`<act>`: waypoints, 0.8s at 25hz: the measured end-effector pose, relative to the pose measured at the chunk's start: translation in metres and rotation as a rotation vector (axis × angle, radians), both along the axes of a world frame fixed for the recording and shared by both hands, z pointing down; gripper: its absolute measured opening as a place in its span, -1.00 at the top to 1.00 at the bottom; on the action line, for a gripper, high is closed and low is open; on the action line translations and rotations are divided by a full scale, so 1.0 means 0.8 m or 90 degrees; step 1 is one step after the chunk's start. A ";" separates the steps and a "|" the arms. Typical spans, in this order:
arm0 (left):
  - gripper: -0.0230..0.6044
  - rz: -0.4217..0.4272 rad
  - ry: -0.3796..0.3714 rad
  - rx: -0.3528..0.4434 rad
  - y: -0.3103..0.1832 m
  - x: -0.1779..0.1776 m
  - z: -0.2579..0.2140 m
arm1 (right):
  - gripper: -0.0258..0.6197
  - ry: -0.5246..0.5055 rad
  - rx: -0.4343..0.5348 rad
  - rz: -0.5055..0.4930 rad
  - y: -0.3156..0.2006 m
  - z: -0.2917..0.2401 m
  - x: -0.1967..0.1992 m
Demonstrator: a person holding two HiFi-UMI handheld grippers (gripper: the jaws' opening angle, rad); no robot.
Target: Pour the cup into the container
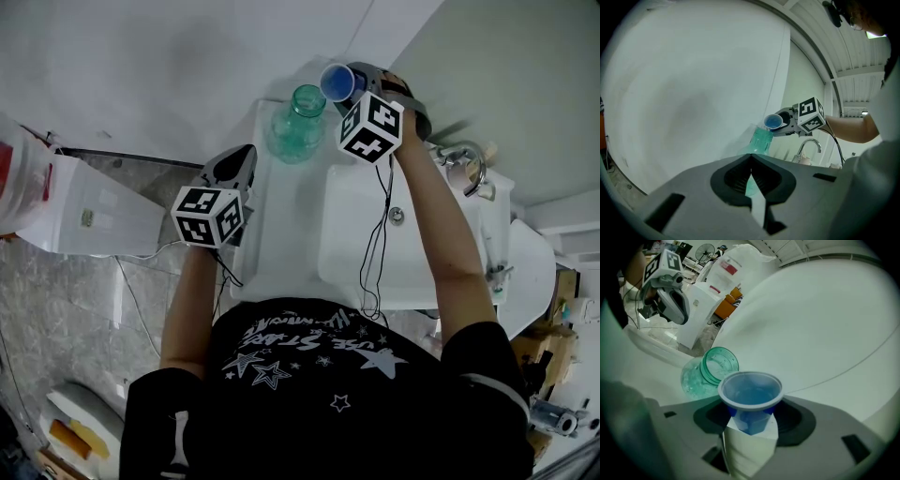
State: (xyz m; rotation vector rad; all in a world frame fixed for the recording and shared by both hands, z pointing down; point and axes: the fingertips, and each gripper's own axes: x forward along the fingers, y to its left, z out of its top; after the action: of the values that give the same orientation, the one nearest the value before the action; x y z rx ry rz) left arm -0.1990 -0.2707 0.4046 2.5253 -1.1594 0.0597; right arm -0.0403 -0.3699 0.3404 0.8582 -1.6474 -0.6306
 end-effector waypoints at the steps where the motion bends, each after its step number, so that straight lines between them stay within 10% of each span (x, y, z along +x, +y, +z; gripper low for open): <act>1: 0.89 0.000 0.000 0.000 0.001 0.000 0.000 | 0.08 0.002 0.002 0.000 0.000 -0.001 0.000; 20: 0.89 0.001 0.001 0.002 0.004 -0.002 -0.001 | 0.09 0.031 0.024 -0.007 0.000 -0.005 -0.007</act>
State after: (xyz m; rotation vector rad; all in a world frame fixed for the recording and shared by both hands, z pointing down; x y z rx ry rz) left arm -0.2002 -0.2671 0.4039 2.5282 -1.1573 0.0561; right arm -0.0462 -0.3698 0.3361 0.8548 -1.6015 -0.6883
